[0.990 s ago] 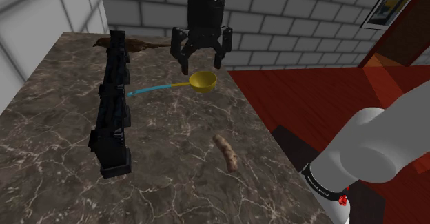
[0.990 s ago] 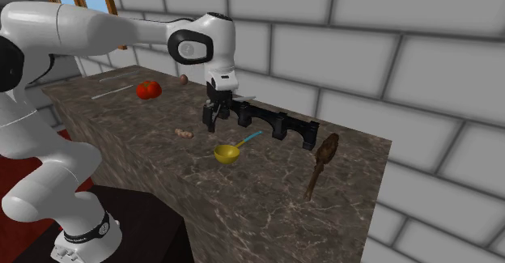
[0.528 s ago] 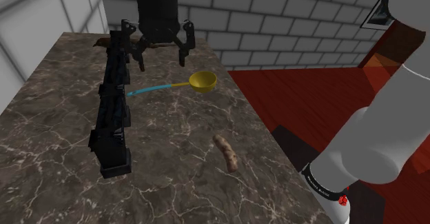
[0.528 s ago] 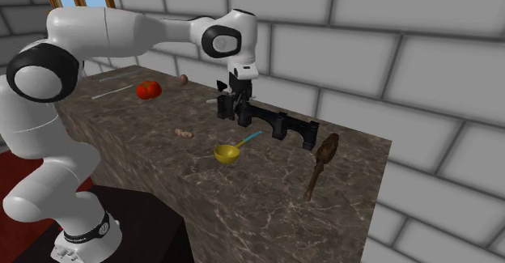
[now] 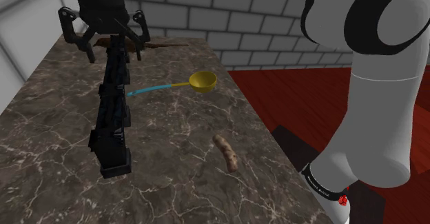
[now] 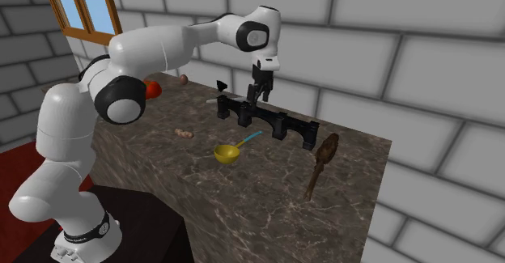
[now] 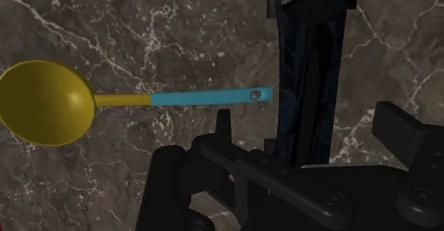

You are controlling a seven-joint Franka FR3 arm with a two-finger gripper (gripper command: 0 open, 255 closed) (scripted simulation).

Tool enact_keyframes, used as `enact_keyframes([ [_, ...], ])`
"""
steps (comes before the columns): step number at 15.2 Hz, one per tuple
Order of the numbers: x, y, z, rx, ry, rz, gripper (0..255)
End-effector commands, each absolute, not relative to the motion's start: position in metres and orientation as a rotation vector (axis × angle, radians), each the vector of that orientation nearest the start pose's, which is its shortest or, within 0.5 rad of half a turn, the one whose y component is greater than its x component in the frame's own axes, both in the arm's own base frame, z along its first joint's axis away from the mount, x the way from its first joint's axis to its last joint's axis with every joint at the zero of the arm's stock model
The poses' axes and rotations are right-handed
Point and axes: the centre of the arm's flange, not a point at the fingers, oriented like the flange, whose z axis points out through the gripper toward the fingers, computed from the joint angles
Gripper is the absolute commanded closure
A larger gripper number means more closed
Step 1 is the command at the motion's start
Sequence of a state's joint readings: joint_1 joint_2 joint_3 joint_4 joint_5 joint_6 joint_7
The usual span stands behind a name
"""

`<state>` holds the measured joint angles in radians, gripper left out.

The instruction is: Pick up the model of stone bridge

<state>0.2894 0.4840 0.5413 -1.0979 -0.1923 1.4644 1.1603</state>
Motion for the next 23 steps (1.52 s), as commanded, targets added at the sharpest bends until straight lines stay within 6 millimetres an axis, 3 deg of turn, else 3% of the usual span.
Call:
enact_keyframes([
  [1, 0.537, 0.419, 0.560, -3.098, 0.632, 0.115, 0],
  [7, 0.537, 0.419, 0.526, -3.098, 0.632, 0.115, 0],
  [9, 0.537, 0.419, 0.526, -3.098, 0.632, 0.115, 0],
  [10, 0.537, 0.419, 0.526, -3.098, 0.632, 0.115, 255],
  [19, 0.537, 0.419, 0.526, -3.098, 0.632, 0.115, 255],
  [23, 0.537, 0.419, 0.547, -3.098, 0.632, 0.115, 255],
])
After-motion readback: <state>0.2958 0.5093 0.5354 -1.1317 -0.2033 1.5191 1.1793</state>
